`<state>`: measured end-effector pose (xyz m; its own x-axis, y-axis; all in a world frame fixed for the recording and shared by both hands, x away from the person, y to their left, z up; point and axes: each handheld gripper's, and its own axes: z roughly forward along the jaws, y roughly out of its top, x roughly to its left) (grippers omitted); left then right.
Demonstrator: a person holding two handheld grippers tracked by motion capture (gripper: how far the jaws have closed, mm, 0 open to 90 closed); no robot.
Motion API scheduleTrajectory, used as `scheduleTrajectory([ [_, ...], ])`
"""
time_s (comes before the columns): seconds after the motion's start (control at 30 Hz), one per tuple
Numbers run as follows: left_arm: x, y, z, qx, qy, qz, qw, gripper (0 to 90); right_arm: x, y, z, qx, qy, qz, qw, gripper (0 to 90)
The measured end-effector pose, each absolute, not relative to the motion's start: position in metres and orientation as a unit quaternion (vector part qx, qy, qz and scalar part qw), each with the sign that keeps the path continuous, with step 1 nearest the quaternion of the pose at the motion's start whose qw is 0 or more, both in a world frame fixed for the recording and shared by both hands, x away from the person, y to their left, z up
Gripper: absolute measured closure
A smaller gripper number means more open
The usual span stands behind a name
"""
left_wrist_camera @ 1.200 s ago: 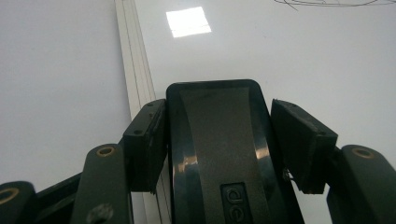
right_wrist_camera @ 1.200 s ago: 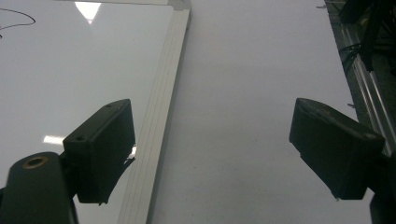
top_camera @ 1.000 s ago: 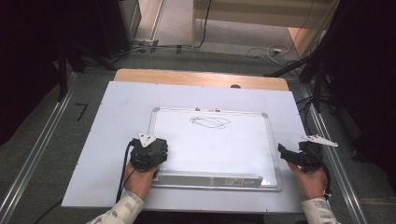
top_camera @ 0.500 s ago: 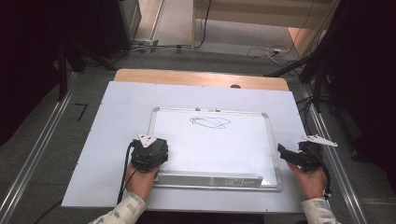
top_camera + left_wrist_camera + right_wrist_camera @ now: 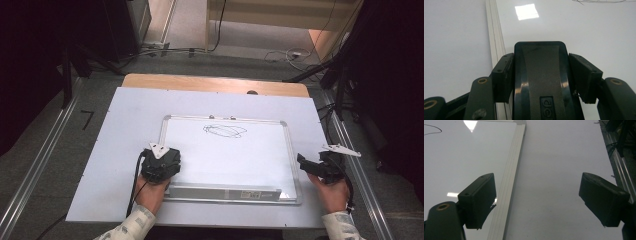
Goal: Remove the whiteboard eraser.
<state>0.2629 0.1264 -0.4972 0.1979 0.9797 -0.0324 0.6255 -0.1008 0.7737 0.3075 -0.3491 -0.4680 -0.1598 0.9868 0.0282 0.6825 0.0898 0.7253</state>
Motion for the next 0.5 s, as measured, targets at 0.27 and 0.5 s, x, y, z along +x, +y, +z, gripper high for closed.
scheduleTrajectory([
  [0.27, 0.2634, 0.1285, -0.4993, 0.692, 0.583, 0.247, 0.347, 38.7, 0.3099, -0.3434, -0.4683, 0.595, 0.701, 0.304, 0.249, 12.9],
  [0.5, 0.2644, 0.1233, -0.5007, 0.7, 0.582, 0.254, 0.327, 39.4, 0.3089, -0.3444, -0.4682, 0.594, 0.702, 0.305, 0.248, 12.9],
])
